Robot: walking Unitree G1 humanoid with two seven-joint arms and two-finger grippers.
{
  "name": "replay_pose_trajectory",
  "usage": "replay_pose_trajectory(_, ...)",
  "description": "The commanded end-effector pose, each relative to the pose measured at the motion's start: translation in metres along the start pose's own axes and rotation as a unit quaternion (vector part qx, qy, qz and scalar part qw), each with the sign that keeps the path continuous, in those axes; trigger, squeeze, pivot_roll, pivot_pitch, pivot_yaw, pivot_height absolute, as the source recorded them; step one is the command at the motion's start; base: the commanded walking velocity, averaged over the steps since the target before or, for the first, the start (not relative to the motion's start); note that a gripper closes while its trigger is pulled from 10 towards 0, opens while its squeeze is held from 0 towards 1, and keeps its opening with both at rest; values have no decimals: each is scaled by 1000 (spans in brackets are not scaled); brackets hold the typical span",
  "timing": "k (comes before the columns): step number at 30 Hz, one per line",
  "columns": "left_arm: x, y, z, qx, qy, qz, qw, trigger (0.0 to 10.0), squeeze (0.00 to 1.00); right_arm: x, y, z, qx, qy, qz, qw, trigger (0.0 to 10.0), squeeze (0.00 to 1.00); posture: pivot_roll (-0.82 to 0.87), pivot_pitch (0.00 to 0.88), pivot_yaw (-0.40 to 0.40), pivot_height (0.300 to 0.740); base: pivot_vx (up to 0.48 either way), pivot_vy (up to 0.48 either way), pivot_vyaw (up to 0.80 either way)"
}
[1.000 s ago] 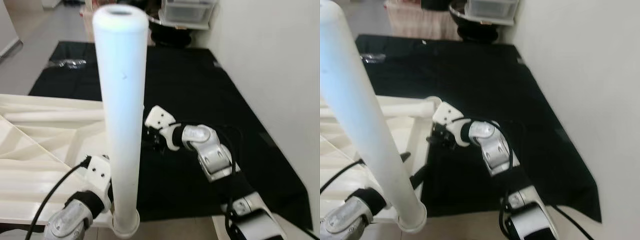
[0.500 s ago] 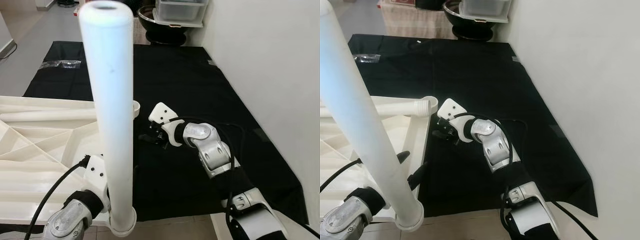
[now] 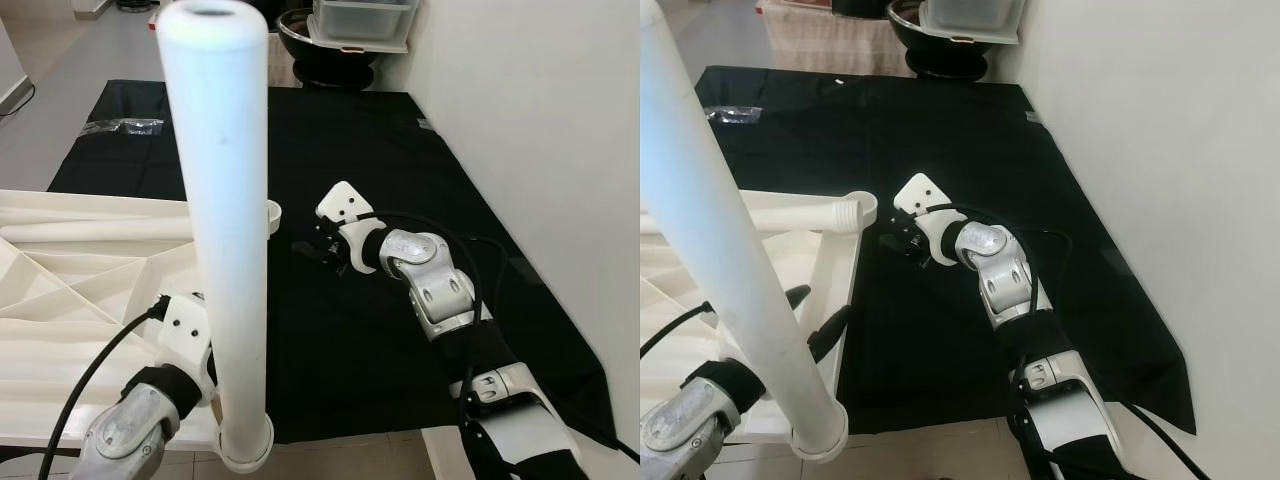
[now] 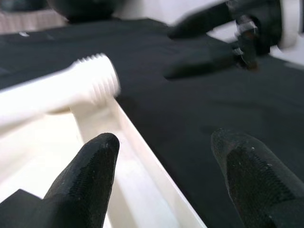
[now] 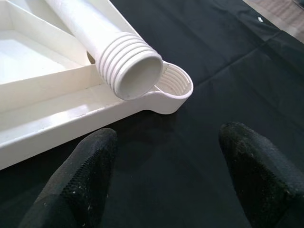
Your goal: Building children table
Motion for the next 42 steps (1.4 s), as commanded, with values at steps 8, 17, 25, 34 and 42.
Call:
replay_pose_trajectory(8,4,-11,39,-19,120,28,992,10000,0,4,-11,-5,-22,-12,1,1000,10000,0,27,104,-116,740,0,0,0)
replay_pose_trajectory(17,11,-30,40,-10,140,63,988,10000,0,19,-24,-27,-47,-71,-9,996,10000,0,23,95,-110,740,0,0,0)
replay_pose_trajectory(25,12,-38,34,-11,134,84,987,10000,0,34,-31,-39,-87,-111,-38,989,10000,0,16,91,-100,740,0,0,0)
replay_pose_trajectory(34,8,-41,45,-38,161,103,981,10000,0,55,-36,-44,-179,-165,-115,963,10000,0,9,90,-85,740,0,0,0)
replay_pose_trajectory(42,5,-40,52,-49,172,107,978,10000,0,63,-54,-34,-208,-186,-114,953,10000,0,2,87,-71,740,0,0,0)
Point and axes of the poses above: a point about 5 cm out from each wrist's last joint towards the gripper, its own x axis pointing back from the gripper into the wrist, its own y axis along the axis of the wrist's last joint, z = x × y, the point moved 4 cm from there along -x, pointing out of the wrist towards the gripper, and after that the axes turned 15 degrees about -x, right-handed, at the moved point
